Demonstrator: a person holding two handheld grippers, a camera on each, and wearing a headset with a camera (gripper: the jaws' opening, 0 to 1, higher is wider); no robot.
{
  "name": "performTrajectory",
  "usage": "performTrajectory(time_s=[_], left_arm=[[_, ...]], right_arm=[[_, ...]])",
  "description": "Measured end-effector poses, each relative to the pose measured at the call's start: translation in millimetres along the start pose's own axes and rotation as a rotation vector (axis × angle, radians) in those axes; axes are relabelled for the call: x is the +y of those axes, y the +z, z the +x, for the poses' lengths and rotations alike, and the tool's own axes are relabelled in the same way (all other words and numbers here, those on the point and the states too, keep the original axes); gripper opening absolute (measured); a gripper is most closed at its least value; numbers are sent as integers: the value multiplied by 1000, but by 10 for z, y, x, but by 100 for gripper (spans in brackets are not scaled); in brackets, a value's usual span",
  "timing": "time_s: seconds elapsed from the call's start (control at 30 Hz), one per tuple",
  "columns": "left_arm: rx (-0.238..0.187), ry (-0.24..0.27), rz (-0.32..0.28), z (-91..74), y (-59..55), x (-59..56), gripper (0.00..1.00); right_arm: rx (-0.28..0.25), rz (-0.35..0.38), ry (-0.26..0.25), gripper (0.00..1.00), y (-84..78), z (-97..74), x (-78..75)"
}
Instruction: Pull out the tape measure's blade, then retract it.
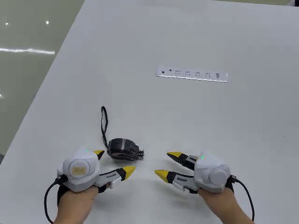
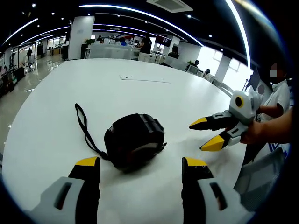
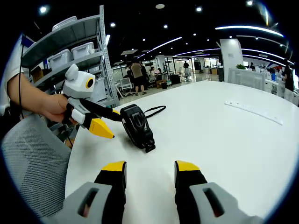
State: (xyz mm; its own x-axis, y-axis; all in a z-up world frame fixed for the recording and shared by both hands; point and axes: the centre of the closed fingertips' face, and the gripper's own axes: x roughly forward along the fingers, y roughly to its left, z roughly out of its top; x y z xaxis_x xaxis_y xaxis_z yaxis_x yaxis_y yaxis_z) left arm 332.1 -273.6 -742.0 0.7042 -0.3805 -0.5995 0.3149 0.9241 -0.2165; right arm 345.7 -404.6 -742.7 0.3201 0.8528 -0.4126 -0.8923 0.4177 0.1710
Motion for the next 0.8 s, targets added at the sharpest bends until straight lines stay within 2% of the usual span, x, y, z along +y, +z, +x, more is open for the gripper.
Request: performTrajectory(time_s=[0.07,0.33,0.6,0.8], left_arm=[[5,1,33,-18,-14,10,69],[-2,-3,57,-107,27,8,70],[-6,-16,58,-222,16,6,71],[-10,-19,49,-306,-5,61,71]], right_arm=[[8,-1,-9,41,-17,-32,7],[-1,18,-33,42,-24,-159,24],[-2,14,-48,43,-9,-267,61],[-11,27,-70,44,-3,-405,54]])
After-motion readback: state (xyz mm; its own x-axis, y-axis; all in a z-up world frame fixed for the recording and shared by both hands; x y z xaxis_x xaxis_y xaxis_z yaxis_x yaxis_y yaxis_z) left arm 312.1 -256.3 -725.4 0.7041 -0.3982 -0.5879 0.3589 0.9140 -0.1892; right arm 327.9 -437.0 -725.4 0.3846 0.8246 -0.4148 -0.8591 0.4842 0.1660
